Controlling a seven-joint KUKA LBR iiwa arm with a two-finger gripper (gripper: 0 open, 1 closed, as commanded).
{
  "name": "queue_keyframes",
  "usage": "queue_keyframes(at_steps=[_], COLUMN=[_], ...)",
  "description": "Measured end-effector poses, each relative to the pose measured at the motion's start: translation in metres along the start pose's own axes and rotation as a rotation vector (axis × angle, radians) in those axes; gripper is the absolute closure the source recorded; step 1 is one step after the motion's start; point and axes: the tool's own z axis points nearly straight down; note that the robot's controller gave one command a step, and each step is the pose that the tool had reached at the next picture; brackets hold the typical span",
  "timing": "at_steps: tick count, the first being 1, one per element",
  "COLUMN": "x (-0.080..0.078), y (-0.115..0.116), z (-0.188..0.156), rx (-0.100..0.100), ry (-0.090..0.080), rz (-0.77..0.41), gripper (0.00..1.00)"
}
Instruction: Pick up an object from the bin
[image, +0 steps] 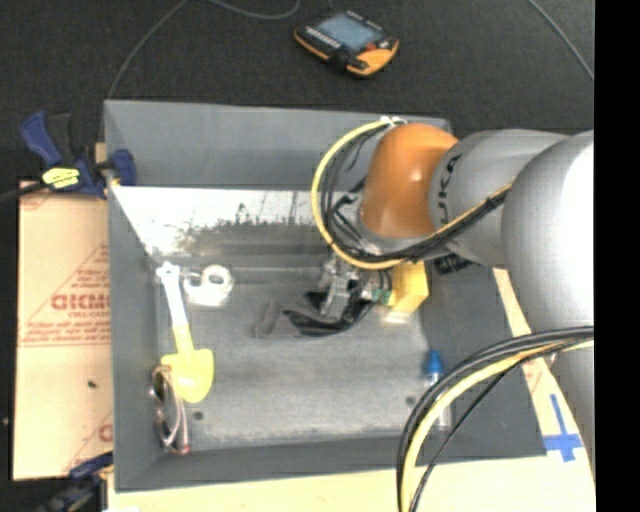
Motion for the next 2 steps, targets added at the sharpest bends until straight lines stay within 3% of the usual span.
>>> queue_keyframes(at_steps=[2], x=[0.001], y=[0.000], z=[-0.014], rx=[0.000], ry=[0.003], rz=[0.000], gripper=[1.00])
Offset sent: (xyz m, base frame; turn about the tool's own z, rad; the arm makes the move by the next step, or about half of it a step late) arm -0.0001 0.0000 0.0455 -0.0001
